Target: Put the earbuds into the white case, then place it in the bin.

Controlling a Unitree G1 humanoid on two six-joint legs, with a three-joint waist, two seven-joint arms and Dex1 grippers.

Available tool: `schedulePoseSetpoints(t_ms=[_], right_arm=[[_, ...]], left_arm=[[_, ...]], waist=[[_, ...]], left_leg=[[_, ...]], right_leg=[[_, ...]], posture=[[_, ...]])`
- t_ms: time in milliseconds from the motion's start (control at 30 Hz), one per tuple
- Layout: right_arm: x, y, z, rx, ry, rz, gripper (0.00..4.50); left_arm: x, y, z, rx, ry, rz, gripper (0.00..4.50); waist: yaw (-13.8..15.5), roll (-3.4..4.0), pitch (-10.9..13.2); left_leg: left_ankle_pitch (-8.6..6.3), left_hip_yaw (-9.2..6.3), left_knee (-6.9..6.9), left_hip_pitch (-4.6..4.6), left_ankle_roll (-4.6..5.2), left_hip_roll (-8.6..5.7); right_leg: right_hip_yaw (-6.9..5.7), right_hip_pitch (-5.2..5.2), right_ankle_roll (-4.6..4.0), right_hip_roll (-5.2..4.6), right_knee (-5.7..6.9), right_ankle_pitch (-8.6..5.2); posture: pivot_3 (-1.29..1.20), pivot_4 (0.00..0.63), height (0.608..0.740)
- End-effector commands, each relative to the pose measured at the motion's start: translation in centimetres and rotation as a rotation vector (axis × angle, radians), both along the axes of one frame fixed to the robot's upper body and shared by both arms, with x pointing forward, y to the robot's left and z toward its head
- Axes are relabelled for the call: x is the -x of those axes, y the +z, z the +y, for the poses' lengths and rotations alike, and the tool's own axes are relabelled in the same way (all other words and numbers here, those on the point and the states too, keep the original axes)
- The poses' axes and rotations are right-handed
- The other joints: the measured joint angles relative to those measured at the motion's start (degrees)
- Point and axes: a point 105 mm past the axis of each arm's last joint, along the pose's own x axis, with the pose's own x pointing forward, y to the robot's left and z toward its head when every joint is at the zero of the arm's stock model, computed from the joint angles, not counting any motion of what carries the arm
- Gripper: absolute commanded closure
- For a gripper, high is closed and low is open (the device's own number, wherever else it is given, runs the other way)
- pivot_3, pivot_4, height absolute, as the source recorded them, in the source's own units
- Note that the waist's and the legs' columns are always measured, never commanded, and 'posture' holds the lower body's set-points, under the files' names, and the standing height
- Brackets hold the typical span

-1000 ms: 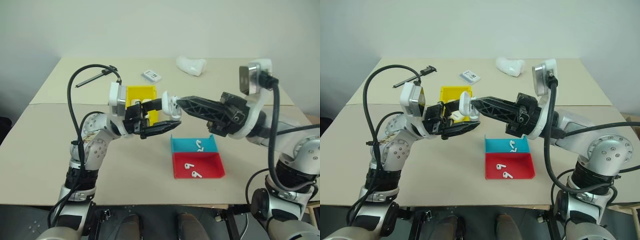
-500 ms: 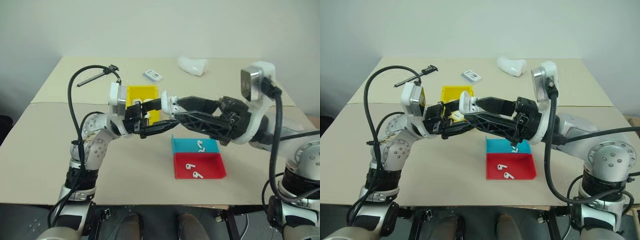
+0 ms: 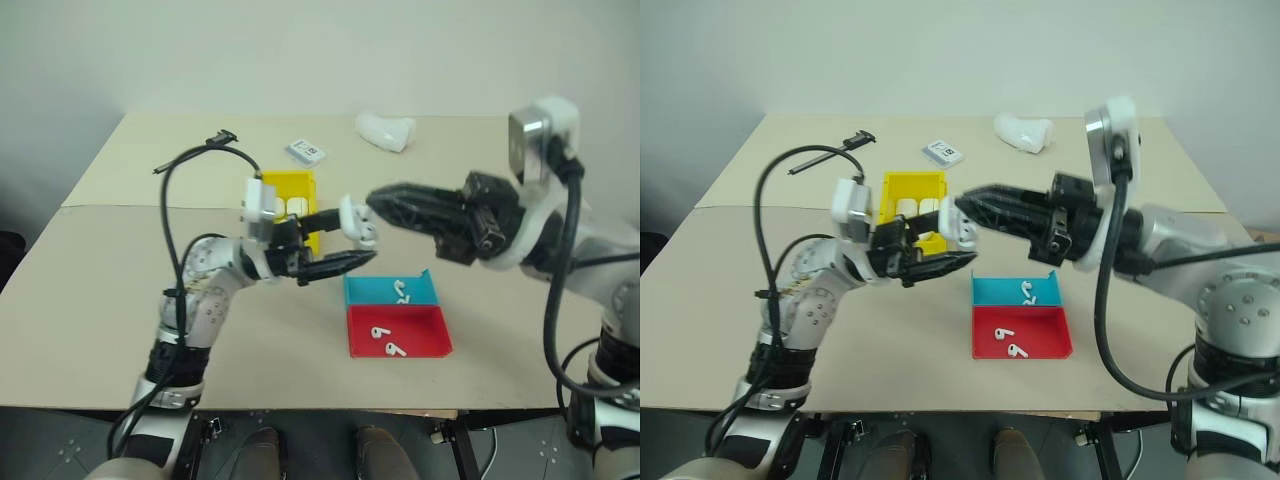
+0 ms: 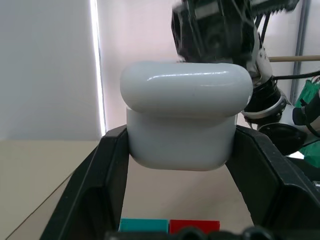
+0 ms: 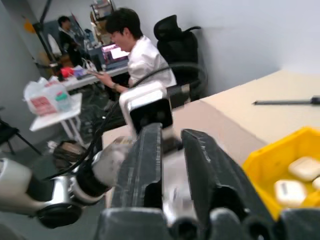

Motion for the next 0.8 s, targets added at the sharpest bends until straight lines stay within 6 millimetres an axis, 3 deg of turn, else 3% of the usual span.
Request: schedulePoseSetpoints(t_ms=[33, 200, 433, 667, 800], right_arm=[[-0.3, 1.0, 0.9, 0.069, -0.004, -0.088, 4.48], [-1.0, -0.1, 2.3, 0.331, 0.017, -0.134, 4.48], [-1.6, -2.2, 0.8, 0.523, -0.013, -0.186, 4.48], [-1.9, -1.2, -1.2, 0.442, -0.076, -0.190, 4.48], [-2.8, 0.6, -2.4, 0.252, -0.227, -0.226, 4.48]], left_arm=[[-0.2, 0.2, -0.8, -0.007, 0.029, -0.030, 1.72], [-0.4, 0.3, -1.5, -0.017, 0.028, -0.046, 1.72], [-0.8, 0.7, -0.7, 0.001, 0.077, -0.063, 1.72], [-1.0, 1.0, 0.9, 0.024, 0.169, -0.082, 1.72], [-3.3, 1.9, 2.5, 0.087, 0.436, -0.075, 1.72]], waist=[[-0.07, 0.01, 0.00], [0.05, 0.03, 0.00], [0.28, 0.02, 0.00], [0.08, 0.03, 0.00], [0.15, 0.03, 0.00]], left_leg=[[0.00, 0.00, 0.00, -0.01, 0.01, 0.00], [-0.02, 0.02, 0.01, -0.02, 0.03, 0.01], [-0.12, 0.06, 0.06, -0.12, 0.21, -0.05], [-0.13, 0.05, 0.06, -0.05, 0.21, 0.01], [-0.12, 0.03, 0.07, -0.04, 0.21, 0.01]], right_leg=[[-0.01, -0.01, 0.00, 0.00, -0.01, 0.00], [0.02, -0.04, -0.01, 0.00, 0.00, 0.01], [0.02, -0.07, 0.02, -0.11, -0.11, 0.01], [0.05, -0.06, 0.01, -0.07, -0.03, 0.02], [0.04, -0.04, 0.01, -0.06, 0.00, 0.02]], posture=[[0.00, 0.150, 0.740], [0.00, 0.150, 0.740], [0.00, 0.150, 0.740], [0.00, 0.150, 0.740], [0.00, 0.150, 0.740]])
